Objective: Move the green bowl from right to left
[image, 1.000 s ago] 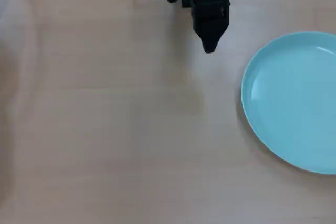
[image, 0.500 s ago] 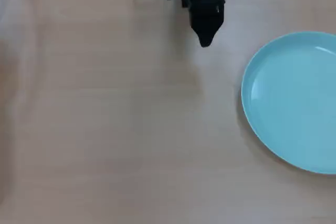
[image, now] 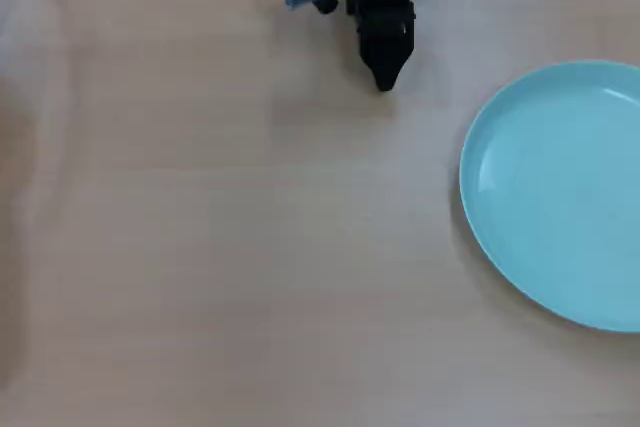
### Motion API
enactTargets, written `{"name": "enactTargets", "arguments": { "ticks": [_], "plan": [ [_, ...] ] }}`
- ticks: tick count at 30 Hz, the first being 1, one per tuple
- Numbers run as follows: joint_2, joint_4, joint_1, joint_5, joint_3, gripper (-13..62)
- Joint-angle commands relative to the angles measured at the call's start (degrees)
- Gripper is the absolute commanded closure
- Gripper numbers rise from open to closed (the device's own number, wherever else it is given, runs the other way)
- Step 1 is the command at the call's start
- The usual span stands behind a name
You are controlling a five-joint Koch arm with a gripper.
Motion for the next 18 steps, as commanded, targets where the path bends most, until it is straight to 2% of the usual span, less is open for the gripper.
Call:
{"name": "enactTargets", "arguments": {
  "ticks": [1,8,18],
  "plan": [
    [5.4,-18.1,0.6,0.4,4.9,29.3],
    [5.2,-54.3,4.5,6.2,28.1,29.4],
    [4.9,-56.3,4.2,6.2,28.0,29.8]
  ]
}}
